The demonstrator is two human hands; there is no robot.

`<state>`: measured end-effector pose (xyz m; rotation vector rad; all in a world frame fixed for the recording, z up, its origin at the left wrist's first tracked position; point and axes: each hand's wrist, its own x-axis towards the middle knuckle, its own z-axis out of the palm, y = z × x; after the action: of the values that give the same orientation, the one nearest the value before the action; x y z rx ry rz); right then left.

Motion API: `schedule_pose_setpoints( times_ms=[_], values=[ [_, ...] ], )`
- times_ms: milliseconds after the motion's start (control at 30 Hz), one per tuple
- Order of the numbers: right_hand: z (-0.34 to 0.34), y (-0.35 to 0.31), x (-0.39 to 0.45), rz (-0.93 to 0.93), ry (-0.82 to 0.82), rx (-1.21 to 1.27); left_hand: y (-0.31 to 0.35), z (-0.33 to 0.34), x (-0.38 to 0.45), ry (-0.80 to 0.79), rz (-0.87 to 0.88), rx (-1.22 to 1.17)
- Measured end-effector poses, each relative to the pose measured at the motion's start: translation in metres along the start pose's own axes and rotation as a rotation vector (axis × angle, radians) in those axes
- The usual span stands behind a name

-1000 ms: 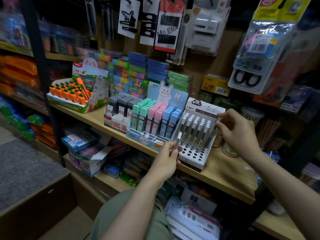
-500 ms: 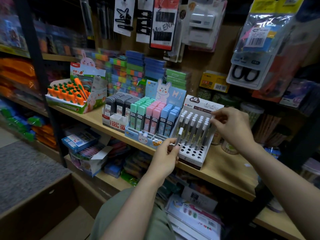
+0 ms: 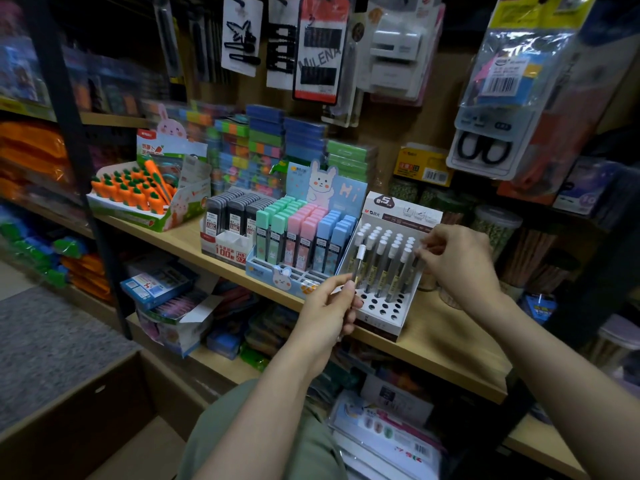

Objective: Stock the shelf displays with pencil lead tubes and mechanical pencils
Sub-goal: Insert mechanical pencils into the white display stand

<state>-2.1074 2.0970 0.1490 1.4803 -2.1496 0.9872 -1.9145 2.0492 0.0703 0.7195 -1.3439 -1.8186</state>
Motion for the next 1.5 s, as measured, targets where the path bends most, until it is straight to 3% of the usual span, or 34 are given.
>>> schedule_pose_setpoints(
  times_ms=[200,267,333,433,533,600,733,900,1100,1400,1500],
  values=[
    [-0.003,-0.001,-0.004,-0.006,0.026,-0.062,0.0,0.006,-0.004,-0.063,-0.003,0.053],
    [-0.009,-0.005,-0.012,-0.1,0.067,0.059,0.001,0.007,-0.004,-0.09,0.035,0.048],
    [-0.014,-0.014,-0.025,-0.165,-0.008,0.254,0.001,0.008,-0.003,-0.138,0.046,-0.002],
    [-0.01,-0.028,-0.036,-0.107,-0.166,0.427,0.0,0.014,-0.004,-0.235,0.021,-0.093],
    [-0.004,-0.034,-0.037,-0.001,-0.189,0.574,0.001,0.018,-0.006,-0.262,0.017,-0.091],
    [-0.008,-0.032,-0.033,0.023,-0.176,0.644,0.002,0.017,-0.006,-0.191,0.094,0.069],
    [-0.027,-0.014,-0.02,-0.062,0.035,0.466,-0.004,0.001,0.0,0.07,0.462,0.845],
    [-0.017,-0.004,-0.018,-0.137,0.105,0.289,-0.019,-0.004,0.005,-0.002,0.566,1.215],
    [-0.005,0.004,-0.018,-0.117,0.093,0.287,-0.028,-0.004,0.007,-0.022,0.603,1.348],
    [-0.009,0.012,-0.021,-0.019,0.101,0.335,-0.031,-0.003,0.009,-0.016,0.603,1.336],
    [-0.007,0.011,-0.015,-0.005,0.067,0.244,-0.03,-0.002,0.008,-0.012,0.598,1.32]
  ],
)
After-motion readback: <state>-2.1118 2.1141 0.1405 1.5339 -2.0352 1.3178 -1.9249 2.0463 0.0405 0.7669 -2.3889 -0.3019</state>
